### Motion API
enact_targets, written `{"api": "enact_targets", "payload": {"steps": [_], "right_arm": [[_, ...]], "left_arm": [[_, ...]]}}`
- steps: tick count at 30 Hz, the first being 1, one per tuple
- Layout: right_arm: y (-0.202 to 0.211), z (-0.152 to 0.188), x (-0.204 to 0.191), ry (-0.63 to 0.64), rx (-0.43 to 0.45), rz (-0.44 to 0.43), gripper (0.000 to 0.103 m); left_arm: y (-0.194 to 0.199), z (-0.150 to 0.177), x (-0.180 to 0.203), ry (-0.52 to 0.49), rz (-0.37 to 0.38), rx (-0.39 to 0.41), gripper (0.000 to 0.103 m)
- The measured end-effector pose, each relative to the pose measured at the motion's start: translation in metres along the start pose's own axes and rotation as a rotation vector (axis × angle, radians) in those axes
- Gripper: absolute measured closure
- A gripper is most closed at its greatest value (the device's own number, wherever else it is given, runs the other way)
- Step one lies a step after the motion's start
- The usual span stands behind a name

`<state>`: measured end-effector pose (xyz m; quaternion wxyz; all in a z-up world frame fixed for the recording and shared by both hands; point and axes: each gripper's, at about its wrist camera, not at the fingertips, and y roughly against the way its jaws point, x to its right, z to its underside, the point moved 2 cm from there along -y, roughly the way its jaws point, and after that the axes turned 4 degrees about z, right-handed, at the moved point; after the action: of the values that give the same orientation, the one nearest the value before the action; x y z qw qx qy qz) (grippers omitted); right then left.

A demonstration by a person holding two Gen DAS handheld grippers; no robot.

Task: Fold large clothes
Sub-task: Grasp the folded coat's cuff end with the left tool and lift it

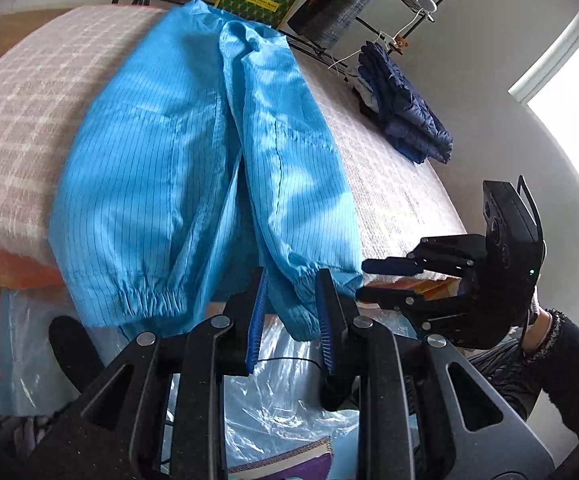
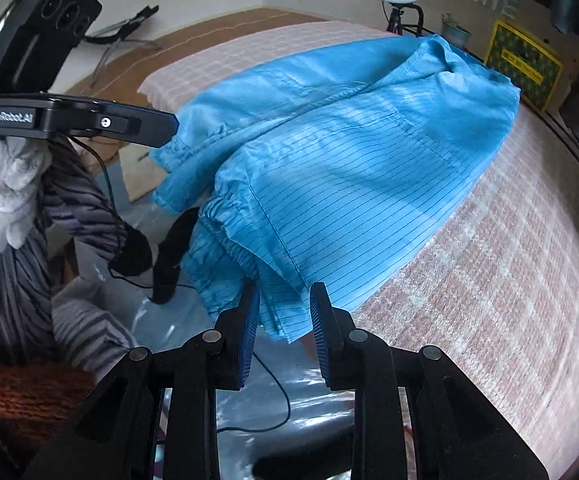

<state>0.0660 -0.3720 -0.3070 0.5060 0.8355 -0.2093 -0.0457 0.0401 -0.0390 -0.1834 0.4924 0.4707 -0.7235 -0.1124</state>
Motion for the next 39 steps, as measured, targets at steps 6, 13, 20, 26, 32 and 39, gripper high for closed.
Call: {"api": "enact_targets", "payload": {"steps": [6, 13, 20, 26, 32, 39], "right_arm": [[-0.007, 0.003, -0.01, 0.103, -0.028, 0.008, 0.079], [-0.012, 0.012, -0.026, 0.19, -0.042, 0.07, 0.099], [0.008, 0.008, -0.011, 0.103, 0.025, 0.116, 0.103], [0.05, -0.012, 0.0, -0.027, 0.165, 0.226, 0.103], [0.076, -0.015, 0.007, -0.218, 0.212, 0.333, 0.103], [0.089, 0.002, -0.004, -0.457, 0.22, 0.278, 0.103]], "left_arm": [[-0.029, 0.032, 0.0, 0.057, 0.023, -0.086, 0.06], [-0.07, 0.031, -0.003, 0.09, 0.071, -0.147, 0.074], [-0.052, 0.02, 0.008, 0.041, 0.066, -0.078, 0.094], [-0.029, -0.013, 0.027, -0.032, 0.066, 0.023, 0.095], [-0.034, -0.052, 0.045, -0.111, 0.064, 0.071, 0.095], [-0.048, -0.052, 0.05, -0.162, 0.062, 0.054, 0.095]]}}
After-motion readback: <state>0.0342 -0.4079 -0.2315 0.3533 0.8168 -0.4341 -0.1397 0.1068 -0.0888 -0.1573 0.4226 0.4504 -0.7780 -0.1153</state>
